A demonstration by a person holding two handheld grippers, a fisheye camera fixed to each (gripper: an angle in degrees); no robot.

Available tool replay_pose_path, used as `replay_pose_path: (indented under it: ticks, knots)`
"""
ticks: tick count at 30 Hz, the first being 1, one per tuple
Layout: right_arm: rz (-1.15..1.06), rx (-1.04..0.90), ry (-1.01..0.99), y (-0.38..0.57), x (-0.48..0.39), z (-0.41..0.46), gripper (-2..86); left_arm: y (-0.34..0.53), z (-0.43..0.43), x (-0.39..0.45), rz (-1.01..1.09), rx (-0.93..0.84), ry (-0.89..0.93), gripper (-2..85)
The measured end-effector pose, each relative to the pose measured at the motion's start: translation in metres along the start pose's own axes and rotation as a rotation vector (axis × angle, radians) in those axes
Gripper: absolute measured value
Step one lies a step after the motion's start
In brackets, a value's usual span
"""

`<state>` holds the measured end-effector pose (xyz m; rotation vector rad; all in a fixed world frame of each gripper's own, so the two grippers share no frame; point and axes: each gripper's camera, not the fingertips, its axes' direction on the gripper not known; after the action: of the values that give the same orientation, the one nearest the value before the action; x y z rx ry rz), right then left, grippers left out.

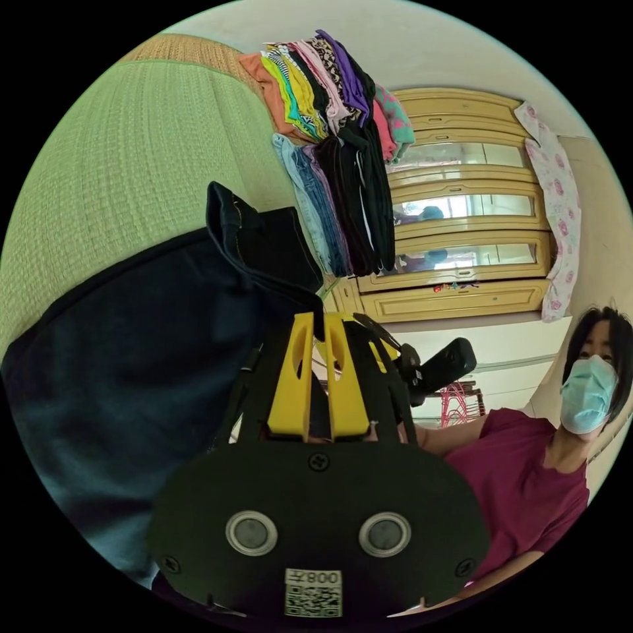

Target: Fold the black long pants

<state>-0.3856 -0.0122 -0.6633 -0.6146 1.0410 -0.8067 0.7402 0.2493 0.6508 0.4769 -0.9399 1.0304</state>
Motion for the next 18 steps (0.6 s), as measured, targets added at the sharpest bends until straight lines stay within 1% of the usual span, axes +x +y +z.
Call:
replay_pose_path:
  ticks: [5, 8, 10, 12, 15, 18]
  knots:
    - [0.015, -0.021, -0.009, -0.002, -0.002, -0.004, 4.7, -0.016, 0.005, 0.000, -0.003, -0.009, 0.023, 3.2]
    - [0.016, -0.014, -0.009, 0.001, 0.000, -0.016, 3.7, -0.022, -0.010, -0.001, 0.009, 0.065, 0.022, 4.8]
    - [0.030, -0.006, -0.015, 0.006, 0.004, -0.026, 3.4, -0.025, -0.023, -0.007, -0.012, 0.131, 0.010, 6.8]
    - [0.039, 0.006, -0.024, 0.009, 0.008, -0.034, 3.2, -0.035, -0.034, -0.019, -0.060, 0.175, -0.051, 9.6]
    - [0.040, 0.016, -0.034, 0.015, 0.013, -0.046, 3.1, -0.057, -0.030, -0.034, -0.116, 0.172, -0.066, 11.5]
    - [0.036, 0.019, -0.041, 0.023, 0.019, -0.056, 3.0, -0.082, -0.018, -0.039, -0.140, 0.179, -0.064, 11.3]
